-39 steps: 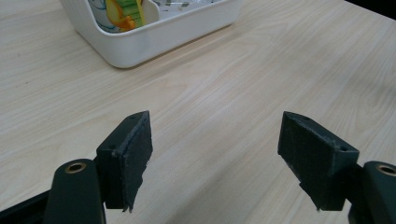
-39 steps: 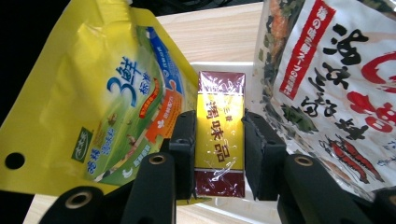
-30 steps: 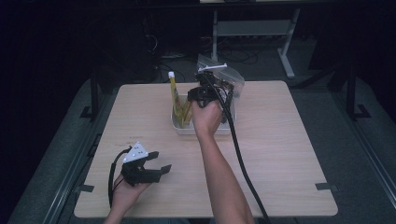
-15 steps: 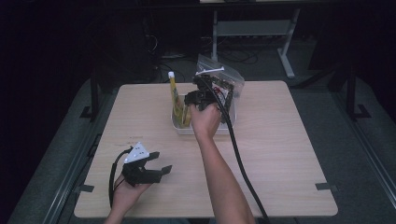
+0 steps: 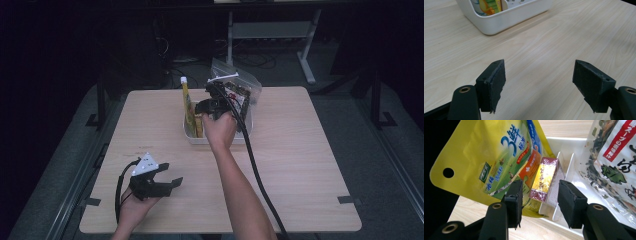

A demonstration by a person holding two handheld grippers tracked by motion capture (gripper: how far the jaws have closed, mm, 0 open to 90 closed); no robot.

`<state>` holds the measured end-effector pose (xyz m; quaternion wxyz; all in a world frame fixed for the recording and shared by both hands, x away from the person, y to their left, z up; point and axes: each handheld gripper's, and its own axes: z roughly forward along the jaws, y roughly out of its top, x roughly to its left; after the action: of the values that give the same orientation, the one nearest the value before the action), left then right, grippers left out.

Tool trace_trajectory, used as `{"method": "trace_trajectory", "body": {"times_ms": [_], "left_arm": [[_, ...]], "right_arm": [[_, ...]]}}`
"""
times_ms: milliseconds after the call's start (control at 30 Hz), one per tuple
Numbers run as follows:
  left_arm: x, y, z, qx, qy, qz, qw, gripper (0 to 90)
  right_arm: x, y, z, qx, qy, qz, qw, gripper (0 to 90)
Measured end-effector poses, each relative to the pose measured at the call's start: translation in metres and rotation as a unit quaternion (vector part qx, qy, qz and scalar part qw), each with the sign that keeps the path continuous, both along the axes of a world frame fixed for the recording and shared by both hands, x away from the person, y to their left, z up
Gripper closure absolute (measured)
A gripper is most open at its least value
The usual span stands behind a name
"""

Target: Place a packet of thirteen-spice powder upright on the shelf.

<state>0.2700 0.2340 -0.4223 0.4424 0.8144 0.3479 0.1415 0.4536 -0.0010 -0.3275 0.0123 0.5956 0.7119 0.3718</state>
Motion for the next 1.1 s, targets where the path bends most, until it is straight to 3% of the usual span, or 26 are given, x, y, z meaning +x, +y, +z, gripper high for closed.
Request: {"method": "trace_trajectory", "body": {"times_ms": [267,633,1100], "left_arm": [[-0.001,0.000,-0.001,0.002,0.003,0.004,1.0000,25.9],[-0.002,-0.001,-0.002,0.005,0.005,0.000,1.0000,25.8],[-0.001,-0.001,-0.004,0.007,0.008,-0.003,0.9999,25.7]], "right_arm": [[-0.003,-0.005,0.000,0.011,-0.001,0.012,0.9999,50.8],[-0.016,-0.021,0.002,0.050,-0.006,0.040,0.9979,45.3],[-0.023,-0.037,-0.002,0.067,-0.006,0.054,0.9963,43.3]]}}
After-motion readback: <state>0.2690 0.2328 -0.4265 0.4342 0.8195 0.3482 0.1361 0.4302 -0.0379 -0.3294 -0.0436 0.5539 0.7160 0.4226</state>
